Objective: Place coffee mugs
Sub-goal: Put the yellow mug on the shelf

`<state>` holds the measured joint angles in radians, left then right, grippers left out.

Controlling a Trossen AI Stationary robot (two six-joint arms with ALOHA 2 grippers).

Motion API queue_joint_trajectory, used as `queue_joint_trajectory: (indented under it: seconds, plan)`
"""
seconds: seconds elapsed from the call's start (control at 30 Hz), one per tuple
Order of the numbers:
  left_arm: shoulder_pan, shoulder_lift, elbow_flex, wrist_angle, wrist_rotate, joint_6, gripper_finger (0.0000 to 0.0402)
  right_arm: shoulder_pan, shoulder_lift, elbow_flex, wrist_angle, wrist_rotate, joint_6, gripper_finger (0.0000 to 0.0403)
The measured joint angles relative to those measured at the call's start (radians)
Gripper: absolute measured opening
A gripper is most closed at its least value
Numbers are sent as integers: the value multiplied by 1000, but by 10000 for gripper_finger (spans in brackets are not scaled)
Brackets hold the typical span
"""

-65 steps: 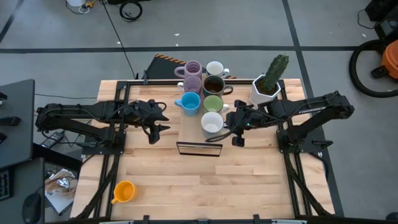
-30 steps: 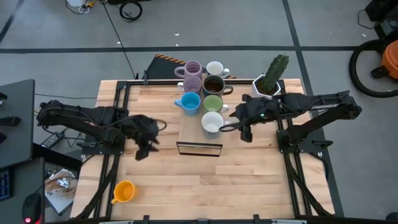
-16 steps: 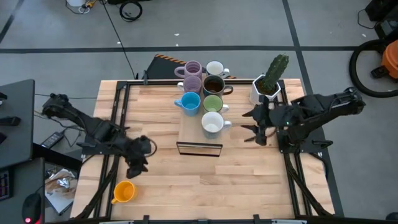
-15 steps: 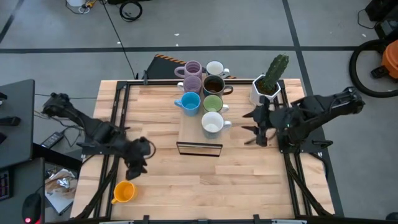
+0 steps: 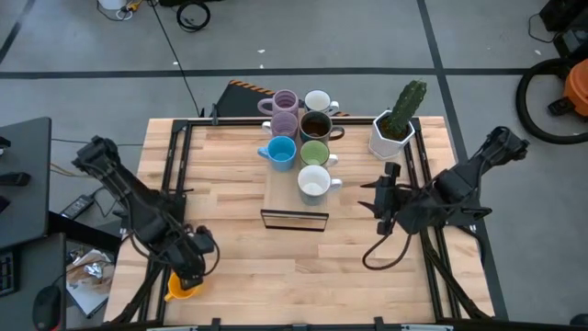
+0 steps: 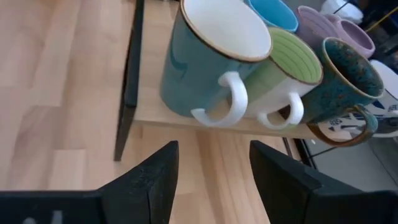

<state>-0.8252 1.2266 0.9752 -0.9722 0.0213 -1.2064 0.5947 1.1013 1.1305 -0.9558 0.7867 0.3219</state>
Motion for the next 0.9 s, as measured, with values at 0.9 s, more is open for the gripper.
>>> queue_joint_trajectory:
  seconds: [0.9]
  plan:
    - [-108, 47, 0, -113, 15, -129, 176, 8, -25, -113, 132, 32, -60, 192]
